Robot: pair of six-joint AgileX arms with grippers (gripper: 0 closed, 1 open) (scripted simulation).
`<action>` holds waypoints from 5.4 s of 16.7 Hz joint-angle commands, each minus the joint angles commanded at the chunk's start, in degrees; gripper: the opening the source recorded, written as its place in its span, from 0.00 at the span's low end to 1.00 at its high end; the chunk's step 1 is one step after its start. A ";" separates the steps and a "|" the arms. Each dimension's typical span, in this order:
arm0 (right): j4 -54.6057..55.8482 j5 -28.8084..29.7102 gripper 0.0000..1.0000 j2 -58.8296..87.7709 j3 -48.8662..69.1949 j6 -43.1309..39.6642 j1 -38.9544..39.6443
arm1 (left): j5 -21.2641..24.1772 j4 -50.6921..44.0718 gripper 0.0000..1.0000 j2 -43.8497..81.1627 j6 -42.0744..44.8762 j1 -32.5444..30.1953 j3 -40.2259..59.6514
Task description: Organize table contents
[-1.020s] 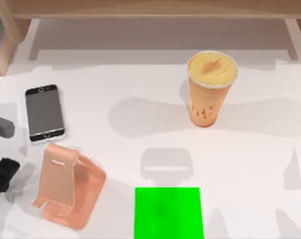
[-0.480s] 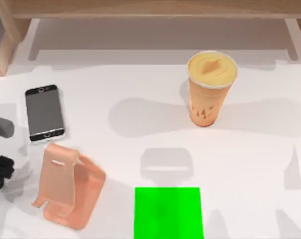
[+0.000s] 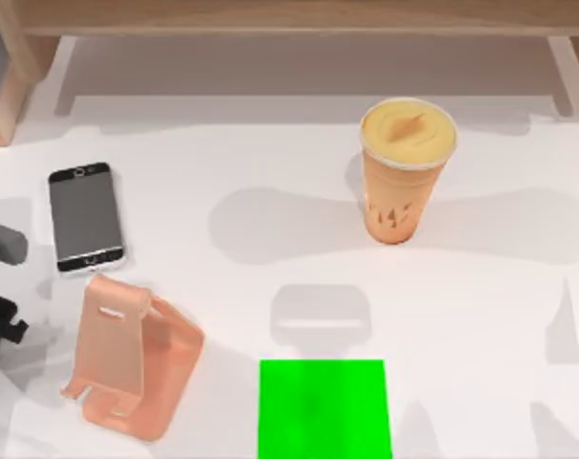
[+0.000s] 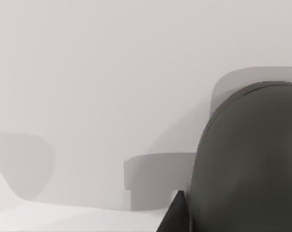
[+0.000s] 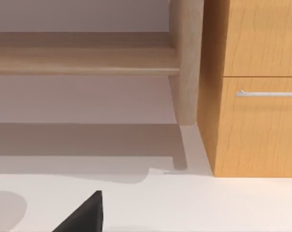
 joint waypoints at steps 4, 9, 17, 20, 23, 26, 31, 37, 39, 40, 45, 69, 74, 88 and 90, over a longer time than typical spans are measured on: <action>0.00 0.00 1.00 0.00 0.00 0.00 0.00 | 0.30 -0.90 0.00 -1.15 -0.16 -0.07 0.61; 0.00 0.00 1.00 0.00 0.00 0.00 0.00 | 0.30 -8.09 0.00 -3.60 -0.21 -0.10 5.11; 0.00 0.00 1.00 0.00 0.00 0.00 0.00 | 0.28 -21.86 0.00 -8.87 -0.39 -0.26 13.48; 0.00 0.00 1.00 0.00 0.00 0.00 0.00 | 0.29 -24.44 0.00 -10.25 -0.51 -0.29 15.10; 0.00 0.00 1.00 0.00 0.00 0.00 0.00 | 0.25 -24.28 0.00 -10.00 -0.40 -0.20 14.94; 0.00 0.00 1.00 0.00 0.00 0.00 0.00 | 0.36 -23.30 0.00 -11.46 1.35 -1.26 15.80; 0.00 0.00 1.00 0.00 0.00 0.00 0.00 | 1.43 -21.87 0.00 -16.60 16.27 -10.12 20.58; 0.00 0.00 1.00 0.00 0.00 0.00 0.00 | 2.58 -20.10 0.00 -17.29 48.98 -27.60 26.96; 0.00 0.00 1.00 0.00 0.00 0.00 0.00 | 2.63 -19.10 0.00 -15.64 57.87 -34.05 28.24; 0.00 0.00 1.00 0.00 0.00 0.00 0.00 | 2.57 -18.57 0.00 -14.30 62.10 -37.23 28.62; 0.00 0.00 1.00 0.00 0.00 0.00 0.00 | 1.48 -15.89 0.00 -4.75 79.48 -51.50 27.78; 0.00 0.00 1.00 0.00 0.00 0.00 0.00 | 0.50 -12.04 0.23 11.78 92.77 -64.30 23.54; 0.00 0.00 1.00 0.00 0.00 0.00 0.00 | 0.50 -12.04 0.60 11.78 92.77 -64.30 23.54; 0.00 0.00 1.00 0.00 0.00 0.00 0.00 | 0.50 -12.05 1.00 11.74 92.77 -64.24 23.55; 0.00 0.00 1.00 0.00 0.00 0.00 0.00 | 0.48 -12.15 1.00 11.64 92.22 -64.04 23.84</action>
